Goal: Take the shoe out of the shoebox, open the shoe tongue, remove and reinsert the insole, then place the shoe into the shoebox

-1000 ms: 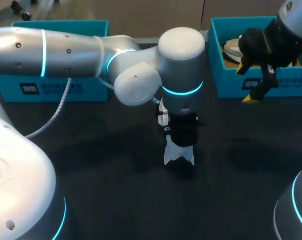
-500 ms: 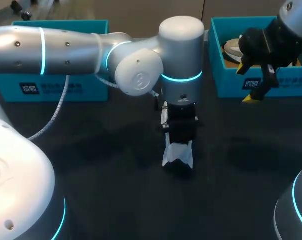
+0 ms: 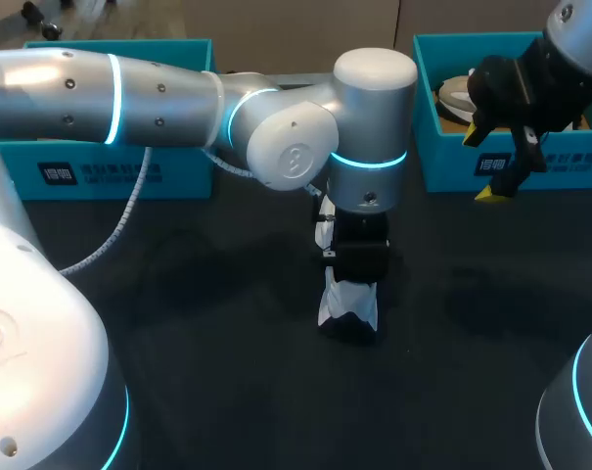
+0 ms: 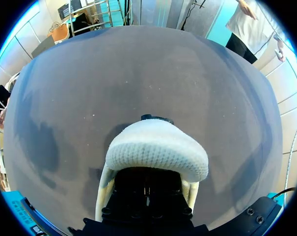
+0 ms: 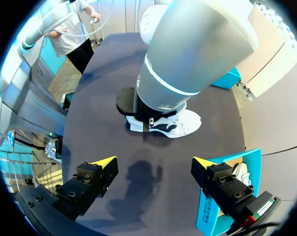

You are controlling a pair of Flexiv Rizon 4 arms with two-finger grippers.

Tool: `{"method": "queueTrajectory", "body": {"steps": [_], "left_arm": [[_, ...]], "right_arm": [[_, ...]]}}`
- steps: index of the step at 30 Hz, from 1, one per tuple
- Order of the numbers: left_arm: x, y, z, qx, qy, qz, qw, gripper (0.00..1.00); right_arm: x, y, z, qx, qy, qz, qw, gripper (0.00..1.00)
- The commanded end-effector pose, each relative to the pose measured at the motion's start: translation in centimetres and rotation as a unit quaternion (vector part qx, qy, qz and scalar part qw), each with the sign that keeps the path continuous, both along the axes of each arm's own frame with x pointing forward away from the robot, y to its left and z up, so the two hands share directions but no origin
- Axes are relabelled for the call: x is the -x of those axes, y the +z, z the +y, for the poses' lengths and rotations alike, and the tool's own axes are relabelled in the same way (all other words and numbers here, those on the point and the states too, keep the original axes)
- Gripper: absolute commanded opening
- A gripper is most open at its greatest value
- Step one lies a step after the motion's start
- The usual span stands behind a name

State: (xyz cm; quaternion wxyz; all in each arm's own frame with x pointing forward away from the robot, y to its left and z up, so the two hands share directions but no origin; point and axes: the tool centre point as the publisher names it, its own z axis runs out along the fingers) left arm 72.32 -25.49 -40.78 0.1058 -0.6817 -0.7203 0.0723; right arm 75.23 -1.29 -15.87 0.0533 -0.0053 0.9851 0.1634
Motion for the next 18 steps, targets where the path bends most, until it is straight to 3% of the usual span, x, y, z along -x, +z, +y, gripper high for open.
{"method": "queueTrajectory", "body": {"steps": [1, 18], "left_arm": [[0.0, -0.8, 0.4, 0.003, 0.001, -0.005, 1.000, 0.00], [-3.1, 3.7, 0.7, 0.030, -0.032, -0.138, 0.990, 0.00]], "right_arm": [[-0.1, -0.1, 0.1, 0.002, 0.000, 0.001, 1.000, 1.00], [-0.1, -0.1, 0.1, 0.002, 0.000, 0.001, 1.000, 1.00]]}}
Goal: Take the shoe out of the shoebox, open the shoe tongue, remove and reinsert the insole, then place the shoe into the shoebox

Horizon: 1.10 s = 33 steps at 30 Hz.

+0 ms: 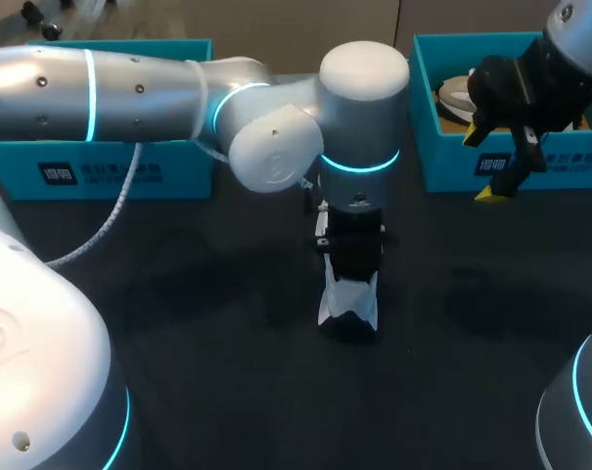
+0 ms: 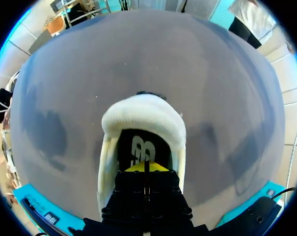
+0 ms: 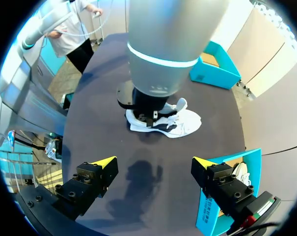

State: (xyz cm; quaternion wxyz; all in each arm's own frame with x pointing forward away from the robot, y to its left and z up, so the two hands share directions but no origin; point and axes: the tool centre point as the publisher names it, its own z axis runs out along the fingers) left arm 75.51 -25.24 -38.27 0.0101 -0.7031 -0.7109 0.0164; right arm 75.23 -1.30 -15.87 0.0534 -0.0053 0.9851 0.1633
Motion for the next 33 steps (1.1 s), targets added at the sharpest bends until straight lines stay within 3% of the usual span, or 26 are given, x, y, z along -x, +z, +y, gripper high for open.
{"method": "queueTrajectory", "body": {"steps": [1, 16, 17, 19, 22, 23, 24, 25, 33], "left_arm": [[-0.1, 1.4, 0.4, 0.002, -0.017, -0.037, 0.999, 0.00], [-3.0, 3.0, -0.4, -0.022, -0.060, -0.166, 0.984, 0.00], [-3.0, 3.1, -0.4, -0.021, -0.059, -0.169, 0.984, 0.03], [-3.0, 3.2, -0.3, -0.024, -0.055, -0.175, 0.983, 0.29], [-3.1, 3.3, -0.3, -0.027, -0.052, -0.174, 0.983, 0.44], [-3.2, 3.4, -0.2, -0.027, -0.052, -0.173, 0.983, 0.60], [-3.2, 3.5, -0.2, -0.026, -0.050, -0.172, 0.983, 0.88], [-3.3, 3.6, -0.2, -0.026, -0.050, -0.172, 0.983, 1.00], [-3.6, 3.9, 0.1, -0.027, -0.042, -0.167, 0.985, 1.00]], "right_arm": [[-0.1, -0.1, 0.1, 0.002, 0.000, 0.001, 1.000, 1.00], [-0.1, -0.1, 0.1, 0.002, 0.000, 0.001, 1.000, 1.00], [-0.1, -0.1, 0.1, 0.002, 0.000, 0.001, 1.000, 1.00], [-0.1, -0.1, 0.1, 0.002, 0.000, 0.001, 1.000, 1.00], [-0.1, -0.1, 0.1, 0.002, 0.000, 0.001, 1.000, 1.00], [-0.1, -0.1, 0.1, 0.002, 0.000, 0.001, 1.000, 1.00], [-0.1, -0.1, 0.1, 0.002, 0.000, 0.001, 1.000, 1.00], [-0.1, -0.1, 0.1, 0.002, 0.000, 0.001, 1.000, 1.00], [-0.1, -0.1, 0.1, 0.002, 0.000, 0.001, 1.000, 1.00]]}}
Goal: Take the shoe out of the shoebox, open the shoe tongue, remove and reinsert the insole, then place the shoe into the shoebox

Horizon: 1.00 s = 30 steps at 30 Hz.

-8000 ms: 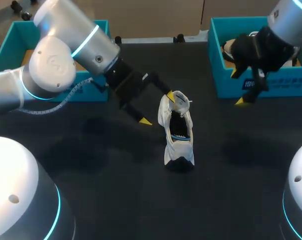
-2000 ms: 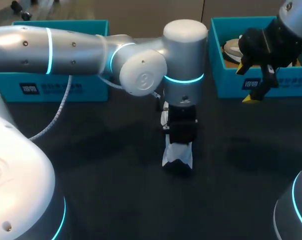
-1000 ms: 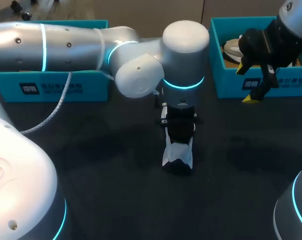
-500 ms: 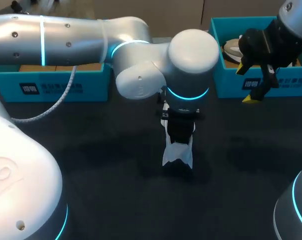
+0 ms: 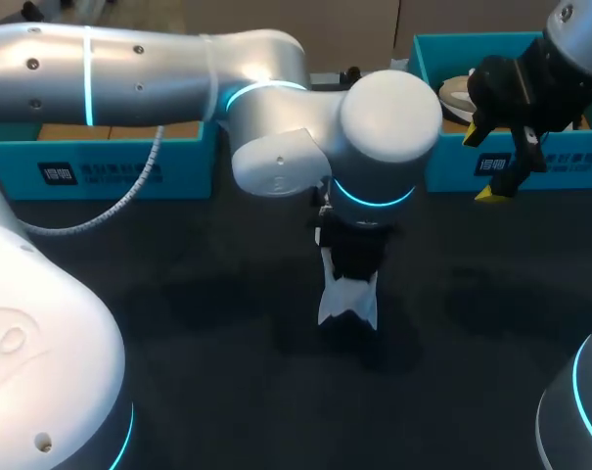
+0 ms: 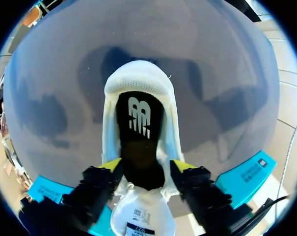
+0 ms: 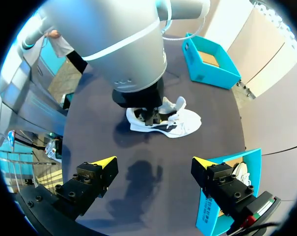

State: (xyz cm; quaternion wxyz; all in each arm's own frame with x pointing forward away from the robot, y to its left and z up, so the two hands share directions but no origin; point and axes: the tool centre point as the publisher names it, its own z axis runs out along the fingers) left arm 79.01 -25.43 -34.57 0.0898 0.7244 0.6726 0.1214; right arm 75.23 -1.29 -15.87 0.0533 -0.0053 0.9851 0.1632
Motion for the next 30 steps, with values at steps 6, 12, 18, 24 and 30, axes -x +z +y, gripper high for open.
{"method": "queueTrajectory", "body": {"steps": [6, 12, 18, 24, 30], "left_arm": [[-0.3, 0.3, 0.7, 0.002, 0.009, 0.012, 1.000, 1.00], [-0.7, 0.7, 1.0, 0.014, 0.019, 0.029, 0.999, 1.00], [-1.9, 1.2, 1.0, 0.020, 0.023, 0.037, 0.999, 1.00], [-3.3, 1.6, 0.6, 0.019, 0.022, 0.040, 0.999, 1.00], [-4.7, 2.9, 0.5, 0.020, 0.011, 0.035, 0.999, 1.00]], "right_arm": [[-0.1, -0.1, 0.1, 0.001, 0.000, 0.001, 1.000, 1.00], [-0.1, -0.1, 0.1, 0.001, 0.000, 0.001, 1.000, 1.00], [-0.1, -0.1, 0.1, 0.001, 0.000, 0.001, 1.000, 1.00], [-0.1, -0.1, 0.1, 0.001, 0.000, 0.001, 1.000, 1.00], [-0.1, -0.1, 0.1, 0.001, 0.000, 0.001, 1.000, 1.00]]}}
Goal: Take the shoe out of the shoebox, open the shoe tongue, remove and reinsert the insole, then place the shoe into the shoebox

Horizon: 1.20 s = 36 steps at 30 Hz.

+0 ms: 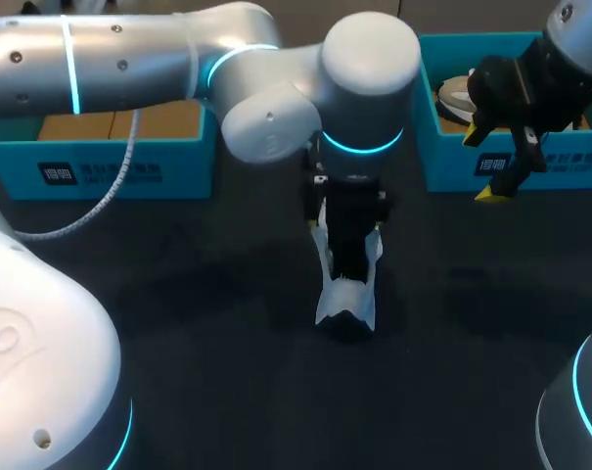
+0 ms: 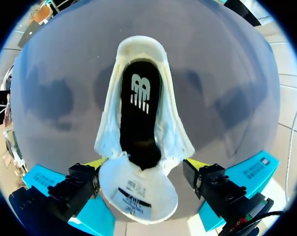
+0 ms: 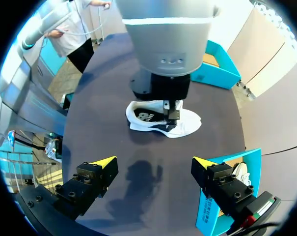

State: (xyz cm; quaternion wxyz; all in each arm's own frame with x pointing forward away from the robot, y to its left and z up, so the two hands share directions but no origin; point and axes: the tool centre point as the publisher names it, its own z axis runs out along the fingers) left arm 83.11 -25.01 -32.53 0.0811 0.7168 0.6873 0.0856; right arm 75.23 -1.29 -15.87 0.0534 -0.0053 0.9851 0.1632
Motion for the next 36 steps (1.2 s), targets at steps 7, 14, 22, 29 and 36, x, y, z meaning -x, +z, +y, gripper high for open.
{"method": "queueTrajectory", "body": {"steps": [7, 14, 22, 29, 36], "left_arm": [[-2.4, 2.0, 0.2, -0.001, -0.016, -0.007, 1.000, 1.00], [-3.2, 2.4, -0.4, 0.001, -0.033, -0.011, 0.999, 0.64], [-3.4, 2.5, -0.9, 0.004, -0.044, -0.010, 0.999, 0.13], [-2.4, 1.8, -0.5, 0.001, -0.053, 0.000, 0.999, 0.00], [-1.2, 1.3, 0.3, 0.000, -0.057, 0.004, 0.998, 0.00]], "right_arm": [[-0.1, -0.1, 0.1, 0.001, 0.000, 0.001, 1.000, 1.00], [-0.1, -0.1, 0.1, 0.001, 0.000, 0.001, 1.000, 1.00], [-0.1, -0.1, 0.1, 0.001, 0.000, 0.001, 1.000, 1.00], [-0.1, -0.1, 0.1, 0.001, 0.000, 0.001, 1.000, 1.00], [-0.1, -0.1, 0.1, 0.001, 0.000, 0.001, 1.000, 1.00]]}}
